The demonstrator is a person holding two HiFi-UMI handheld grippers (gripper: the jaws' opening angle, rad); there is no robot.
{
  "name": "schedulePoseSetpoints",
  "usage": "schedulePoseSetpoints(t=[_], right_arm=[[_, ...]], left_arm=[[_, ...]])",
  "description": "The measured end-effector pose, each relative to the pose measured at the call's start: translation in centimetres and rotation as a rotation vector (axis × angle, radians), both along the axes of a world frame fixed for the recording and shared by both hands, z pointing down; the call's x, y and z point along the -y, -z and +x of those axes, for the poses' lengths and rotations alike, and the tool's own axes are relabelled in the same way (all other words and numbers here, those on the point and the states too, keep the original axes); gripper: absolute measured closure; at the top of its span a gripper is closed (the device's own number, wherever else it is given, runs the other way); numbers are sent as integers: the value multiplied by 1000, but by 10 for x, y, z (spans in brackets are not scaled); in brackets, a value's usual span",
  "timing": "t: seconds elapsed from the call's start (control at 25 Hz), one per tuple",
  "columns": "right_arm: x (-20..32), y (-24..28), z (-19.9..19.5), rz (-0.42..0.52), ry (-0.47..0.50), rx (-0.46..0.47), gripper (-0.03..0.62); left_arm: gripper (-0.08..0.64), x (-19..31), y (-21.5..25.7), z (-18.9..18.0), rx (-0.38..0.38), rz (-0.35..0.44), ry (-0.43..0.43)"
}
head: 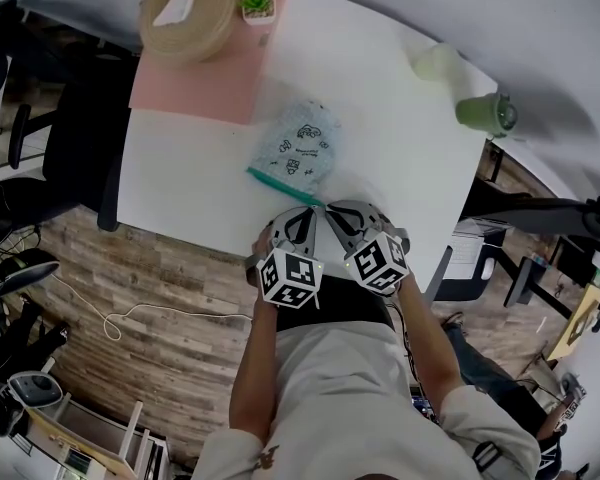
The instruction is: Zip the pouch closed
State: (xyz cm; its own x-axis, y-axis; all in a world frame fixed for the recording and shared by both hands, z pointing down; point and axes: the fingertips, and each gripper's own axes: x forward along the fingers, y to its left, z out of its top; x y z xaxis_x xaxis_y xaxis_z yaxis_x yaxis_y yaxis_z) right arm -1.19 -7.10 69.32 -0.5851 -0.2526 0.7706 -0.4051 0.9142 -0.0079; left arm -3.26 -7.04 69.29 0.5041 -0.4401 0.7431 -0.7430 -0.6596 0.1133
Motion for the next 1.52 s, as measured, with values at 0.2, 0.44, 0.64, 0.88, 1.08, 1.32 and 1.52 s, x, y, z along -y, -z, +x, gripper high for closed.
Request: schedulePoseSetpoints(t=[0.2,0.44,0.64,0.88,1.08,1.32,1.52], right_arm=[[0,0,1,-1,-3,-4,575],[0,1,0,-3,-10,-4,575],[2,1,2,-7,-21,-8,575],[2,2,1,-5,-32,-8,575],[3,2,2,-6,-39,-12,575],[3,4,3,-7,-50,-16,575],[4,1,5,-12,-76,-20,575]], left_arm=[[561,4,1,-11,6,0,11],[561,5,2,-16,6,-2,15],[561,9,3,-24,7,2,37],[561,13,5,-31,10,10,40],[561,16,7,-40,4,11,73],[561,19,9,-45,6,16,69],[561,23,8,-54,11,20,75]])
